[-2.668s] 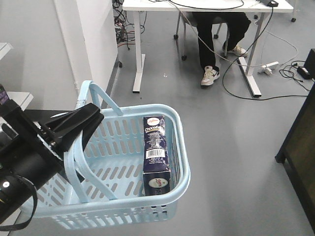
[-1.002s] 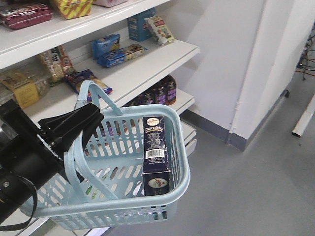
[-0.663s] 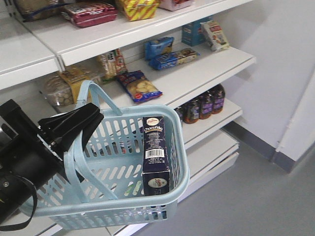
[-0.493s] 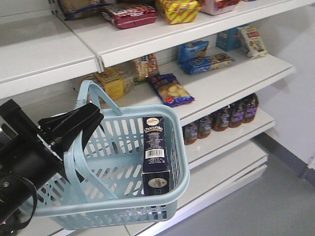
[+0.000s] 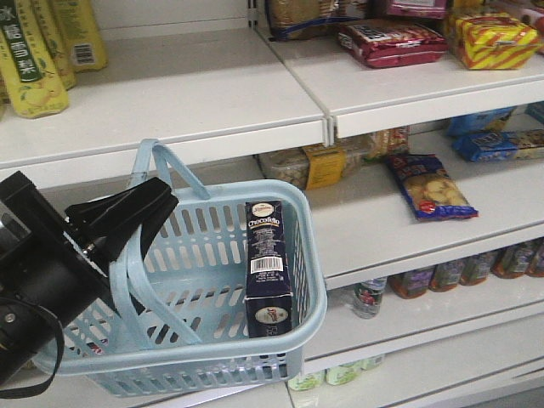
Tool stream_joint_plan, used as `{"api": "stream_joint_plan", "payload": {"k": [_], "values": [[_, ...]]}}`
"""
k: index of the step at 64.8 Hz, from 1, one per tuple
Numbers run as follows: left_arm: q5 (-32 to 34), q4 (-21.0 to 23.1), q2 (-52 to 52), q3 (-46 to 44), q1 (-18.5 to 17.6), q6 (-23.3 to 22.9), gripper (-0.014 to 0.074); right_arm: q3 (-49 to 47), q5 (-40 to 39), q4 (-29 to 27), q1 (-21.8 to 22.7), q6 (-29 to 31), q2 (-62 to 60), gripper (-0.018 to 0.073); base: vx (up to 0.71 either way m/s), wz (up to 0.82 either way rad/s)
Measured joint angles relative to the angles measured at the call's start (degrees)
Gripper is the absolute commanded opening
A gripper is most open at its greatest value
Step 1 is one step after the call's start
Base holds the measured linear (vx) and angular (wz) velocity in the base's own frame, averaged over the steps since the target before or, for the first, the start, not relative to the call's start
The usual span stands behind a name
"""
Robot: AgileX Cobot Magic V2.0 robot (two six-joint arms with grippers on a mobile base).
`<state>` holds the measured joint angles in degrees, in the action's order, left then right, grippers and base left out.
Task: Left arm holds basket, right arm returns cookies
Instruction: 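Turn the base toward the snack shelves and stop facing them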
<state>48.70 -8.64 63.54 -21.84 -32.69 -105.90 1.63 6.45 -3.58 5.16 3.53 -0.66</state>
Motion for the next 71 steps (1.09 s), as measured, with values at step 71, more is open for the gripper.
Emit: {"api": "stream_joint_plan", "payload": {"k": [71], "values": [[1.03, -4.43, -0.51, 0.00, -1.06, -2.07, -0.0003, 0.00, 0.00, 0.00, 0.00, 0.00, 0.00, -0.0006, 0.06, 0.26]]}}
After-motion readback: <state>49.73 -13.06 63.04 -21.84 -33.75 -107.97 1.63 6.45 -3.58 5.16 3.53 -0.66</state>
